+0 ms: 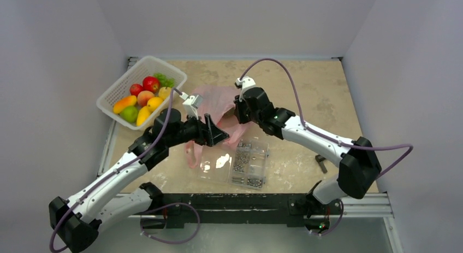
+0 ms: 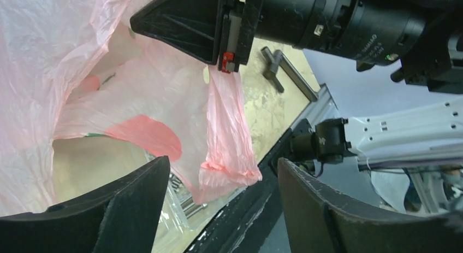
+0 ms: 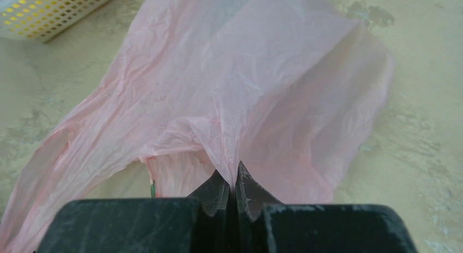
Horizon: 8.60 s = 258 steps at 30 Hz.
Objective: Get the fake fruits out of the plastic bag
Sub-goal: Adjust the plastic bag at the center of the board, then take out the fake fruit from the plastic bag.
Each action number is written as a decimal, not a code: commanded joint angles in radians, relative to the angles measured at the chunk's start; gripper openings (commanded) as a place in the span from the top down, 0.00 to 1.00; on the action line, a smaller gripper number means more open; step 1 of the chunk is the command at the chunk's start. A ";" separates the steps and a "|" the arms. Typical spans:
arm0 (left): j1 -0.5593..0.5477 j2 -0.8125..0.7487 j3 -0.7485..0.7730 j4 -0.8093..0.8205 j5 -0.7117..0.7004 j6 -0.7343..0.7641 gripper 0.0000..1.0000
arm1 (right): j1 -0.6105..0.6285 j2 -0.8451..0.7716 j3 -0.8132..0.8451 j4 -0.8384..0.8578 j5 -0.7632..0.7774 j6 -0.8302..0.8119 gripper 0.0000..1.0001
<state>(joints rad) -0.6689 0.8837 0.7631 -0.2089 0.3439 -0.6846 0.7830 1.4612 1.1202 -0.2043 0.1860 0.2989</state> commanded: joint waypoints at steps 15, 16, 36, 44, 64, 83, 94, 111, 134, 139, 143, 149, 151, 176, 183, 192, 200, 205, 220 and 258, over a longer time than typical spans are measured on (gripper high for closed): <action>-0.026 0.417 0.148 0.111 -0.385 -0.093 0.77 | -0.047 -0.085 -0.046 0.171 -0.215 0.069 1.00; -0.027 0.447 0.152 0.134 -0.379 -0.099 0.77 | -0.047 -0.088 -0.056 0.177 -0.219 0.073 1.00; 0.040 0.764 0.218 0.374 -0.174 -0.149 0.56 | -0.047 -0.071 -0.219 0.046 0.177 0.110 0.37; 0.062 0.754 0.188 0.460 -0.208 -0.315 0.33 | -0.045 -0.130 -0.234 0.142 0.020 0.037 1.00; 0.220 0.688 0.464 0.103 -0.330 0.119 0.28 | -0.045 -0.294 -0.254 0.172 -0.059 -0.091 1.00; 0.064 0.337 0.304 -0.017 0.148 0.148 0.24 | -0.045 -0.191 -0.153 -0.042 0.096 -0.049 0.37; -0.150 0.251 0.248 -0.334 -0.619 0.336 0.19 | -0.046 -0.254 -0.231 -0.067 0.022 0.056 0.20; -0.153 0.572 0.313 -0.359 -0.730 0.348 0.22 | -0.046 -0.204 -0.313 0.042 -0.013 0.069 0.28; -0.001 0.395 0.399 -0.166 -1.209 0.232 1.00 | -0.045 -0.104 -0.295 0.108 0.188 0.062 1.00; 0.155 0.370 0.470 -0.135 -1.045 0.246 1.00 | -0.045 -0.086 -0.216 0.098 0.189 0.036 1.00; 0.168 0.316 0.444 -0.163 -0.876 0.279 1.00 | -0.046 -0.080 -0.165 0.096 0.157 0.003 1.00; 0.186 0.212 0.452 -0.427 -0.584 0.227 0.56 | -0.045 -0.063 -0.119 0.096 0.055 -0.041 1.00; 0.186 0.109 0.379 -0.386 -0.434 0.208 0.39 | -0.046 -0.062 -0.102 0.087 0.041 -0.048 1.00; -0.022 0.539 0.250 0.287 -0.274 -0.249 0.81 | -0.045 -0.195 -0.241 0.128 -0.056 -0.043 1.00; -0.024 0.674 0.248 0.392 -0.354 -0.364 0.75 | -0.046 -0.225 -0.302 0.140 -0.039 -0.037 1.00; -0.036 0.753 0.171 0.540 -0.466 -0.504 0.46 | -0.045 -0.268 -0.370 0.191 -0.057 -0.027 1.00; -0.044 0.891 0.189 0.620 -0.498 -0.550 0.46 | -0.046 -0.262 -0.402 0.231 -0.089 -0.035 1.00; -0.009 0.949 0.215 0.629 -0.551 -0.519 0.46 | -0.046 -0.281 -0.422 0.230 -0.090 -0.044 1.00; 0.091 0.774 0.116 0.609 -0.410 -0.400 0.34 | -0.046 -0.288 -0.434 0.244 -0.113 -0.058 1.00; -0.017 0.620 0.308 0.102 -0.431 -0.109 1.00 | -0.046 -0.282 -0.407 0.267 -0.046 -0.068 1.00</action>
<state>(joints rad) -0.6857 1.6123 0.9974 0.0322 -0.0662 -0.8562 0.7383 1.1679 0.6823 0.0135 0.1139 0.2447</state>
